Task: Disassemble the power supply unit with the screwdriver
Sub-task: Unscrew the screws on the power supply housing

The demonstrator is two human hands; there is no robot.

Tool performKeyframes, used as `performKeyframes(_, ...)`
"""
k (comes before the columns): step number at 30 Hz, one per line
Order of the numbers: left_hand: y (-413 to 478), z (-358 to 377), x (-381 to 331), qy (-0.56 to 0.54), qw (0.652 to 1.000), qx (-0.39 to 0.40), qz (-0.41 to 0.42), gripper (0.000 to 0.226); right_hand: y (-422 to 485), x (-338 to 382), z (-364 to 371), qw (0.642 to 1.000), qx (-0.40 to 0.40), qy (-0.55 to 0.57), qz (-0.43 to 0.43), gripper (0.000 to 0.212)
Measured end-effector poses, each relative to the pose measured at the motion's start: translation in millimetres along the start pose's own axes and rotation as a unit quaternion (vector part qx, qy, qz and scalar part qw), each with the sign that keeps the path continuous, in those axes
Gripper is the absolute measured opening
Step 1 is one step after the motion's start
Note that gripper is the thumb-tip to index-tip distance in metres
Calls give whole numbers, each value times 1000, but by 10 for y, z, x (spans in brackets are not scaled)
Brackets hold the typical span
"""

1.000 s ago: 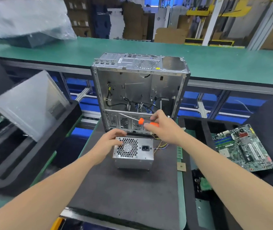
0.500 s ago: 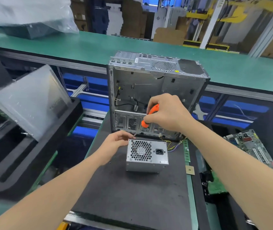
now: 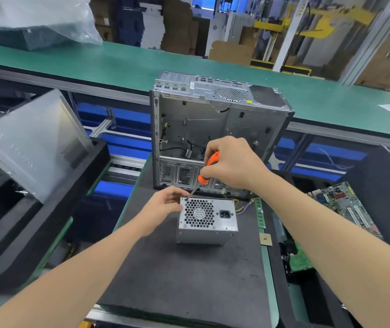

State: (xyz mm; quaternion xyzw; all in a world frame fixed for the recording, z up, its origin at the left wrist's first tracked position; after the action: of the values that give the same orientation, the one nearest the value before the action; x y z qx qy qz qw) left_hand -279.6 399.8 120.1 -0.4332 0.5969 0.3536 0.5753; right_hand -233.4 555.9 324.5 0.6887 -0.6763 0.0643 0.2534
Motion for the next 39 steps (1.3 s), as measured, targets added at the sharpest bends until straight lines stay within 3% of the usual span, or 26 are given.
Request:
performKeyframes(23, -29, 14, -3, 5, 1000, -2, -2, 32, 63, -17, 49, 1000, 8, -3, -12, 17)
performKeyframes(29, -29, 42, 10, -11, 1000, 5, -20, 43, 77, -101, 21, 1000, 9, 5, 15, 15)
performKeyframes(32, -92, 181, 88, 16, 998, 40, -48, 23, 99, -352, -60, 995, -51, 47, 73, 14)
performKeyframes(35, -171, 302, 144, -22, 995, 58, -75, 13, -12, -833, 91, 952, -53, 228, 199, 15)
performKeyframes(39, -293, 344, 212, -96, 981, 89, -142, 39, -451, -1471, 759, 826, 73, 403, 388, 28)
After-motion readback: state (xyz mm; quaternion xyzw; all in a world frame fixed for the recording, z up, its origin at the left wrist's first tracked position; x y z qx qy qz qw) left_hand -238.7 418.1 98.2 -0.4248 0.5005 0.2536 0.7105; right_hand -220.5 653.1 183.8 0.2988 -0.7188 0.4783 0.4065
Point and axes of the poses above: each hand's wrist, its own y-axis towards the middle knuckle, its own z-axis out of the palm, x = y × z, the point moved 7 cm from there along y, towards the middle knuckle, and after that the axes turned 9 degrees about -x, right-handed, at the moved point
